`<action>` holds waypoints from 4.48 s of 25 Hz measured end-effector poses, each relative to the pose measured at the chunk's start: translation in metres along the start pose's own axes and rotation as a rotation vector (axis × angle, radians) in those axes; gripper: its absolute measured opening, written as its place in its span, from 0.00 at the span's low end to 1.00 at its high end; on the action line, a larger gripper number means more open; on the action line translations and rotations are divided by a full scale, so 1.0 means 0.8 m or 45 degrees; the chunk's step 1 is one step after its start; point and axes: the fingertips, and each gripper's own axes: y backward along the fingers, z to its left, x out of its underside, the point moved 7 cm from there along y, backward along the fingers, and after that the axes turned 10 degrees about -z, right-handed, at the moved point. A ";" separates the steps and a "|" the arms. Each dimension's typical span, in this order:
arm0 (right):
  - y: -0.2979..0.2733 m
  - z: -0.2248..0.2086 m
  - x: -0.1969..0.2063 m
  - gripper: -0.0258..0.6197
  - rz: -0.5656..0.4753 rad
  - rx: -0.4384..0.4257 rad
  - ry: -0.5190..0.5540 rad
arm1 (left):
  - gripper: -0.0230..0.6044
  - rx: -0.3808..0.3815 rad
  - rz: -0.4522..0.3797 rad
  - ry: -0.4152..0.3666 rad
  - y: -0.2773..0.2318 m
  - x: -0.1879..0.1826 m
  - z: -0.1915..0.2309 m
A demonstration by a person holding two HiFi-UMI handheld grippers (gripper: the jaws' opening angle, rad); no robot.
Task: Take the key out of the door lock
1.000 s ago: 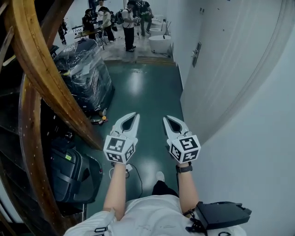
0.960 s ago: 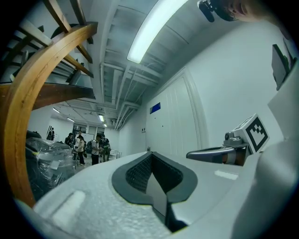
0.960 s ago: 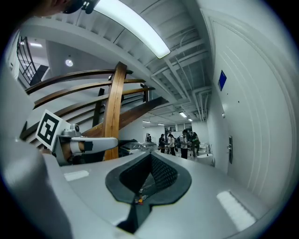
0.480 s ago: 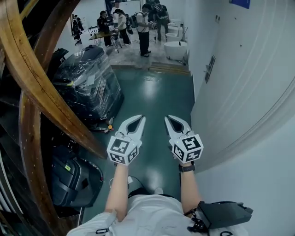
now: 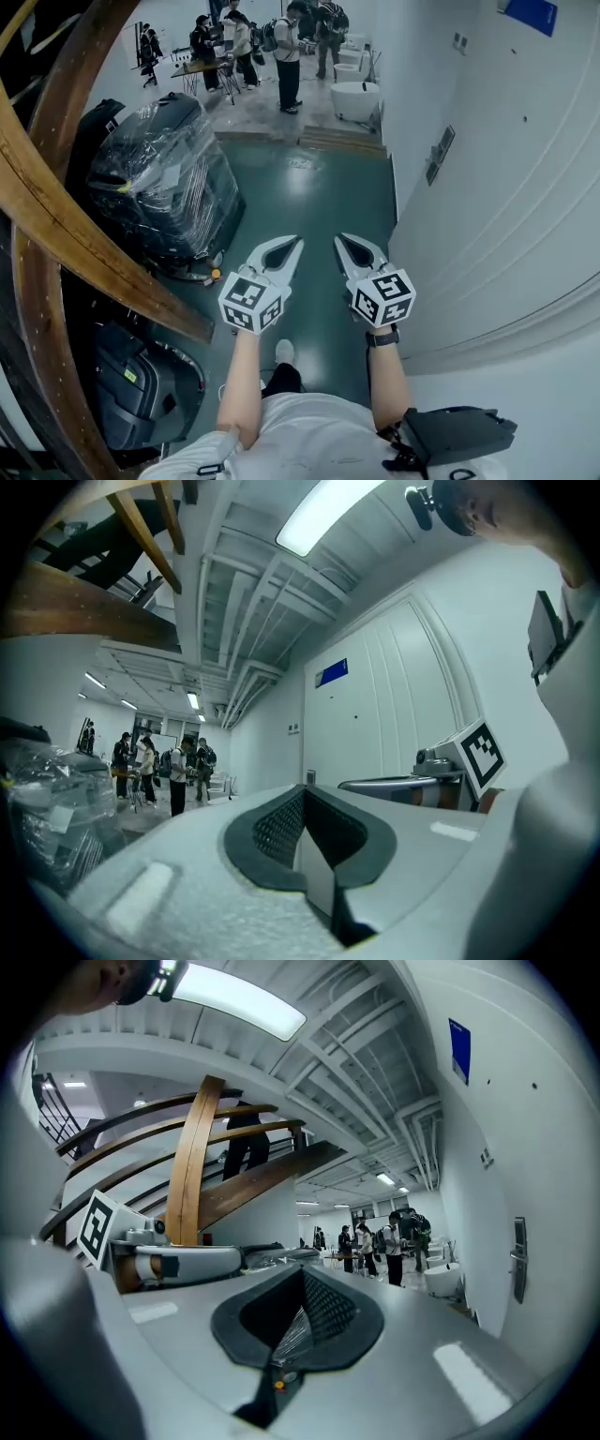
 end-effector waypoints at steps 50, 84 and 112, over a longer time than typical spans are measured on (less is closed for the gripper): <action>-0.591 -0.620 0.025 0.05 -0.164 0.383 0.119 | 0.04 0.418 -0.091 0.101 -0.764 0.117 0.534; -0.183 -0.730 -0.035 0.05 -0.200 1.947 0.357 | 0.05 1.622 0.013 0.312 -1.044 0.201 0.081; -0.194 -0.786 -0.019 0.05 -0.136 2.199 0.302 | 0.35 1.909 0.142 0.399 -1.161 0.253 -0.004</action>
